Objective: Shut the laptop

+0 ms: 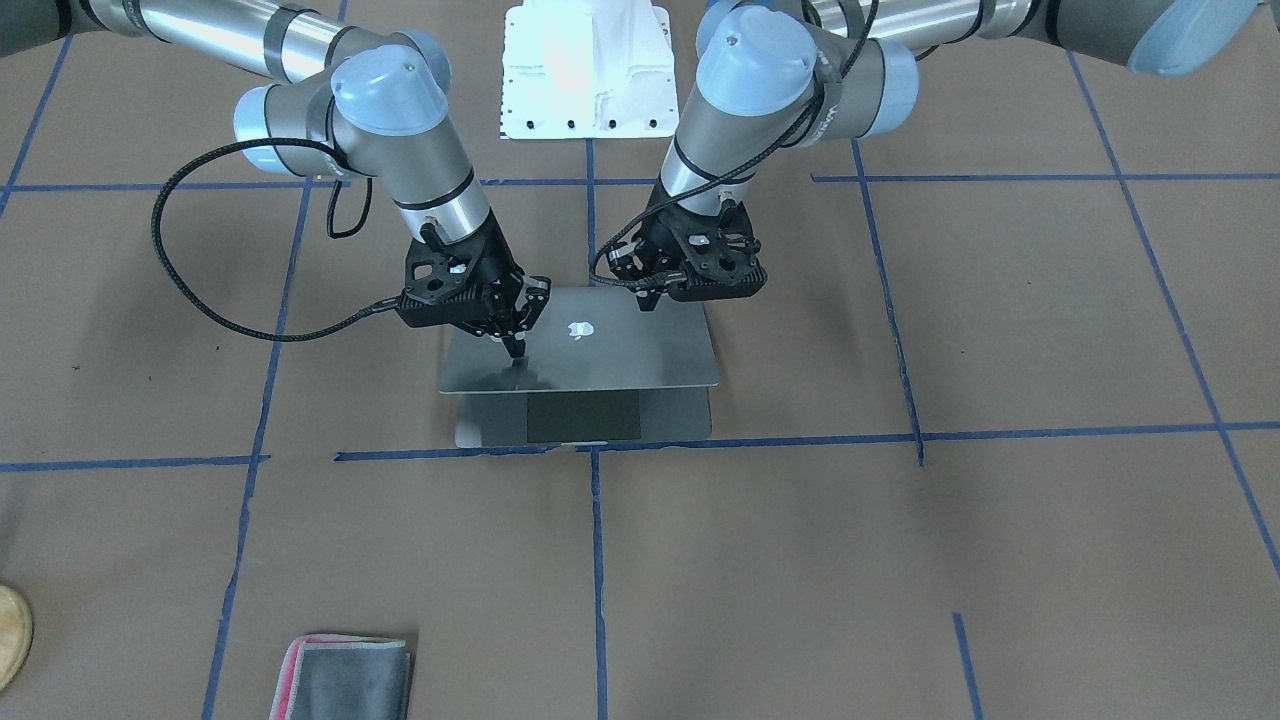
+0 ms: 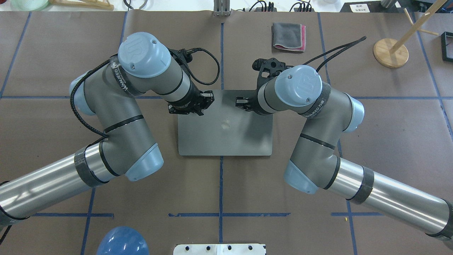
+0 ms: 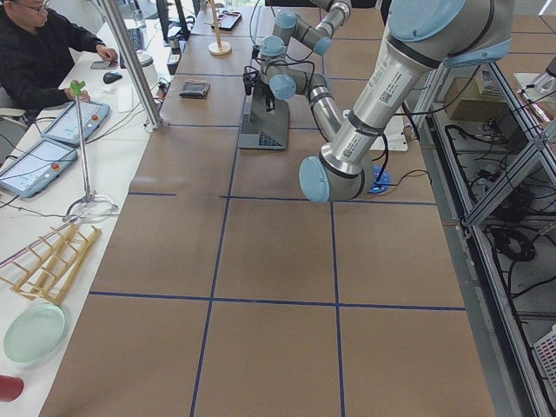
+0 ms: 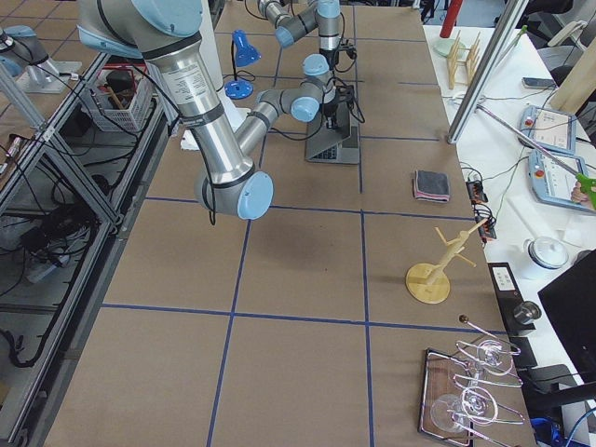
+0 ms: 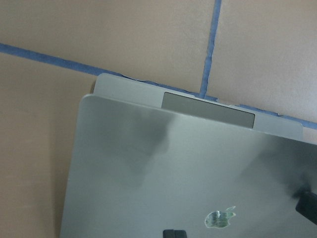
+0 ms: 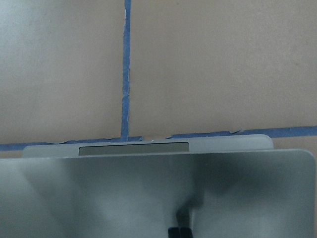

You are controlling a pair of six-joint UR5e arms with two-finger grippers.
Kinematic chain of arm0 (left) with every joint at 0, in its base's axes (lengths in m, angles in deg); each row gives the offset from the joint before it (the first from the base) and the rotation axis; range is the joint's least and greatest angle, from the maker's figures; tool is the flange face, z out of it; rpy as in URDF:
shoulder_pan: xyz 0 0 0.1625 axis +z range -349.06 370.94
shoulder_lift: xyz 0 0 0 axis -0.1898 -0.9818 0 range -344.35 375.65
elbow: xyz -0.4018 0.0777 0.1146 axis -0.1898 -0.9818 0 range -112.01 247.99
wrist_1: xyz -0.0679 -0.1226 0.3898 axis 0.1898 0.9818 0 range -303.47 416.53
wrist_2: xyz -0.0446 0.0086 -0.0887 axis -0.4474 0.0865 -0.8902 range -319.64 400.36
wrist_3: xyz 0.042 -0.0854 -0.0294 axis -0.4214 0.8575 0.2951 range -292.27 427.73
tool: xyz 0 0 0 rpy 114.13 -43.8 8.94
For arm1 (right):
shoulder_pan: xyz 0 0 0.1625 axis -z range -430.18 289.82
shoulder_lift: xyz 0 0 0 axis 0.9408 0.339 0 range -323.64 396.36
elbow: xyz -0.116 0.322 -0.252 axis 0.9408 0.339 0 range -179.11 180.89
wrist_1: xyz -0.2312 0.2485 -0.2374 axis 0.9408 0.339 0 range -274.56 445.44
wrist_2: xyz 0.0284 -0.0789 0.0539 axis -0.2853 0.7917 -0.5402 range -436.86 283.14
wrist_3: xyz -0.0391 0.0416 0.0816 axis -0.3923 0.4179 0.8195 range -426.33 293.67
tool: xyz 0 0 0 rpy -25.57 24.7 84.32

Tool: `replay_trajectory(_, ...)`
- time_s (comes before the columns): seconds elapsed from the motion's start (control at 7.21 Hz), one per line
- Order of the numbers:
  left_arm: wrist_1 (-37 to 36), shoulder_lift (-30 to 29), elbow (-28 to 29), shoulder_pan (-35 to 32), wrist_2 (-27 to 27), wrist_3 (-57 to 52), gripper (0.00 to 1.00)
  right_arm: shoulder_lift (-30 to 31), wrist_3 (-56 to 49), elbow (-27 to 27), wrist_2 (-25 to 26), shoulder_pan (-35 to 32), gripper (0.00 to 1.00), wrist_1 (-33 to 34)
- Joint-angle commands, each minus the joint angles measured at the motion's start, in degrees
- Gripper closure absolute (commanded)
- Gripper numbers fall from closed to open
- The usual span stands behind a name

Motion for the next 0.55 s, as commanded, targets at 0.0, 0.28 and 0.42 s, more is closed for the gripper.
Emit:
replay_trajectory(0.0, 6.8, -1.8, 8.4, -0.6, 0.0, 0.0, 1.00, -0.2, -0.7, 0.6, -0.7, -0.5, 1.00, -0.4)
replay_trajectory(0.28, 10.4, -2.3, 13.8, -0.6, 0.0, -0.3, 1.00, -0.2, -1.0, 1.6, -1.4, -1.5, 1.00, -0.5)
replay_trajectory(0.42, 12.1, -2.8, 16.3, -0.6, 0.0, -0.3, 1.00, -0.2, -1.2, 1.5, -3.9, -2.9, 1.00, -0.5)
